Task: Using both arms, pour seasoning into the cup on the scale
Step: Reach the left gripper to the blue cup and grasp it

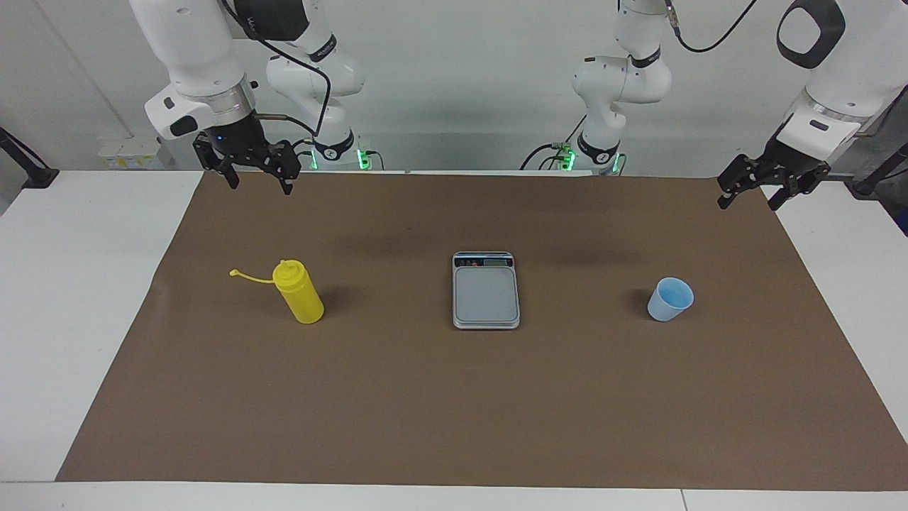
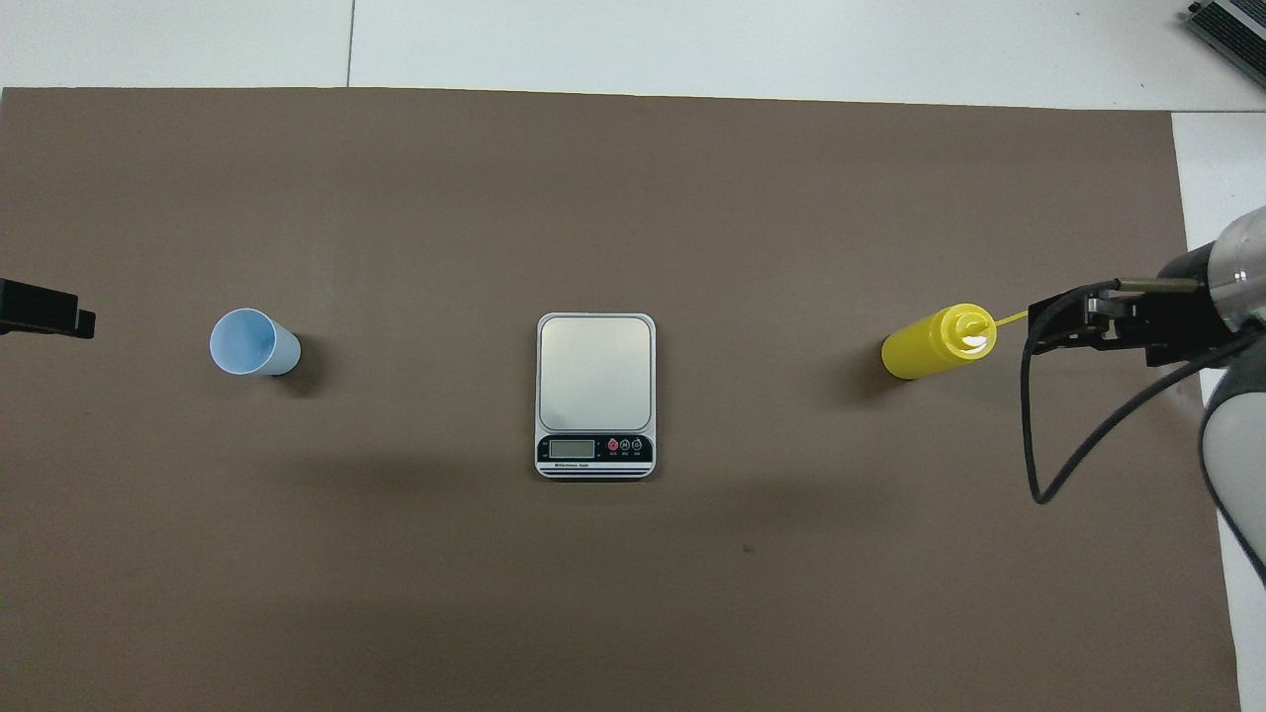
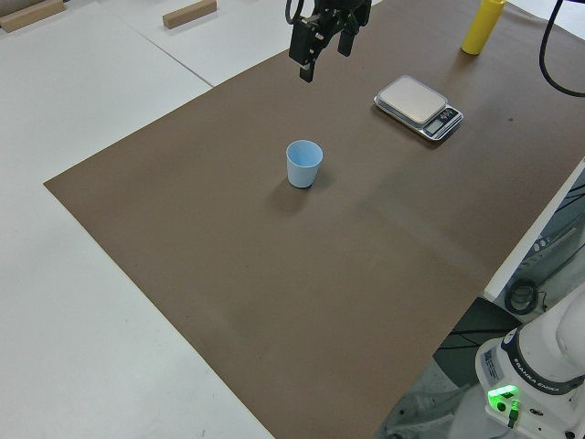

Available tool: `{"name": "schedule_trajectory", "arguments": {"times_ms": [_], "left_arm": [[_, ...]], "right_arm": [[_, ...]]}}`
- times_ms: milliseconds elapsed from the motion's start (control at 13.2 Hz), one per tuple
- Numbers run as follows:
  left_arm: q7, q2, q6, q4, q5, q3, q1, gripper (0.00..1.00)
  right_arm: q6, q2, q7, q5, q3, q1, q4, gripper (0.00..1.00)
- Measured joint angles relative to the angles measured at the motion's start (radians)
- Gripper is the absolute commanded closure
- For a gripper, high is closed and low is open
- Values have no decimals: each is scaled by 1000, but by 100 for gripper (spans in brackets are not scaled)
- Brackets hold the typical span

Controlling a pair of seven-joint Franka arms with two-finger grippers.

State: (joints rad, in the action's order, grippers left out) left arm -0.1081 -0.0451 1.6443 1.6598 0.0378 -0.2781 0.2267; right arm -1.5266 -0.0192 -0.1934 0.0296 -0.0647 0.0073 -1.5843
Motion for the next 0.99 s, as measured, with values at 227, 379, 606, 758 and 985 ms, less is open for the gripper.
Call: {"name": "schedule_trajectory", "arguments": {"times_ms": [227, 379, 606, 758, 985], "left_arm": [[0, 0, 0, 2, -15, 1, 0, 0], [0, 0, 0, 10, -17, 1, 0, 0], [8, -15, 60, 76, -18, 1, 0, 0], [31, -34, 186, 186, -18, 1, 0, 0], [37, -25, 371, 339, -18, 2, 0, 0]], "right_arm": [[0, 0, 0, 0, 0, 0, 0, 0], [0, 0, 0, 0, 0, 0, 0, 0], [0, 0, 0, 0, 0, 0, 0, 0], [0, 0, 0, 0, 0, 0, 0, 0], [0, 0, 0, 0, 0, 0, 0, 0]]}}
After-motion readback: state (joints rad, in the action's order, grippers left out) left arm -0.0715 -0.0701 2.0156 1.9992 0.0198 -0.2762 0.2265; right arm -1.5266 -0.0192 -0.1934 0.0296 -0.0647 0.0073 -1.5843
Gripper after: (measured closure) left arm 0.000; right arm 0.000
